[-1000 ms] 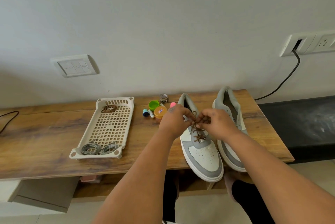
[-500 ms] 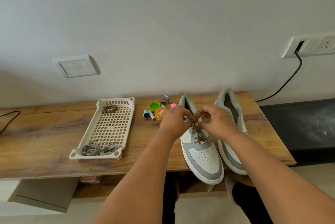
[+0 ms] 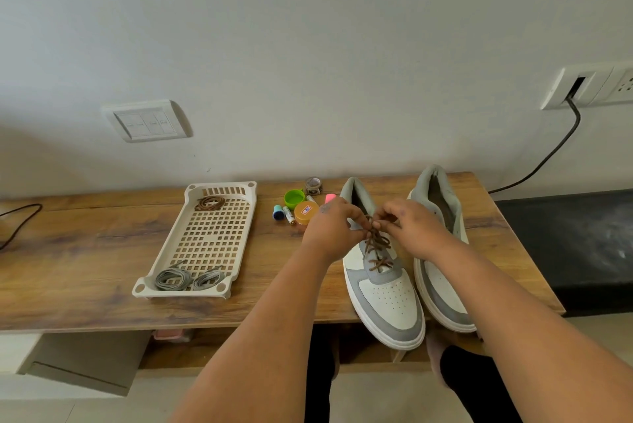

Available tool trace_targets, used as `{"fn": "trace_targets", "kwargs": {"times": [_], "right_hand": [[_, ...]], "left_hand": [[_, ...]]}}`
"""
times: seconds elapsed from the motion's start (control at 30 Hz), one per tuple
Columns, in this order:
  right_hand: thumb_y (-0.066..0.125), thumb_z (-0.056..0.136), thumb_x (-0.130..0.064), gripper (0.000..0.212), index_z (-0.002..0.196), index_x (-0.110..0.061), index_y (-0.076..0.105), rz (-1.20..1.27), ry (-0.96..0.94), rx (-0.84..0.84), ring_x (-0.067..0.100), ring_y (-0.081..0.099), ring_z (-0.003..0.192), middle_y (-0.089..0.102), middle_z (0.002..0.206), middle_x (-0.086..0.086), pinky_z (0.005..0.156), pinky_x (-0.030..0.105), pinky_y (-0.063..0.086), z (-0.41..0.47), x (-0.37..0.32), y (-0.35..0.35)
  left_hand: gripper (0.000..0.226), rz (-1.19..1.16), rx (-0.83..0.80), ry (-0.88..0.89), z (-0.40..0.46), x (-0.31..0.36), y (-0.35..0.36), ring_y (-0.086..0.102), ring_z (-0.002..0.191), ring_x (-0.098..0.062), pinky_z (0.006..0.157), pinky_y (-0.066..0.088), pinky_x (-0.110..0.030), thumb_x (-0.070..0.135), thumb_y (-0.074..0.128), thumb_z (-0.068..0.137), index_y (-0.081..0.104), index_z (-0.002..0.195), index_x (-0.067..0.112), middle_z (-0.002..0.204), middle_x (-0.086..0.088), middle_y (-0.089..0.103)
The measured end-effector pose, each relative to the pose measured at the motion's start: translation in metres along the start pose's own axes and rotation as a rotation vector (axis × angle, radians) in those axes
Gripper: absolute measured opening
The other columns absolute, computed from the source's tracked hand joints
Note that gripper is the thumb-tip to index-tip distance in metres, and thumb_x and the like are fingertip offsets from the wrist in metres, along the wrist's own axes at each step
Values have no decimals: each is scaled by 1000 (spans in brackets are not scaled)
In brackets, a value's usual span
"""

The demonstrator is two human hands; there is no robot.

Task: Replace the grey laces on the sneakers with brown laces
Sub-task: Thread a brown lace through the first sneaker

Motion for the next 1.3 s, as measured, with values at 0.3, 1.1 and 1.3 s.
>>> {"fn": "trace_targets", "kwargs": {"times": [0.3,1.1,1.3], "right_hand": [[55,98,-36,16,88,-23,55,61,45,169,2,48,67,52,74,-12,57,22,31,3,-1,-10],[82,77,-30,18,84,-17,72,261,290,-90,12,64,75,72,83,0,67,23,49,-18,11,13],[78,82,-29,12,80,-23,68,232,247,-96,9,62,77,69,81,-7,69,23,47,-17,3,10]], "left_hand": [[12,-25,-9,-9,0,0,0,56,92,-14,78,46,-28,26,78,82,75,93,26,108,4,57],[27,131,-105,-223,7,-6,10,34,128,-29,103,38,-48,52,63,89,72,97,28,130,-3,45],[26,75,71,-160,4,0,7,36,121,-26,96,39,-41,42,60,94,69,98,18,127,1,50]]}}
Point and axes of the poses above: each hand's wrist, its own z-axis towards the middle knuckle, its own y-axis out of the palm, x = y × z, the point moved 7 cm from there along z, towards the middle knuckle
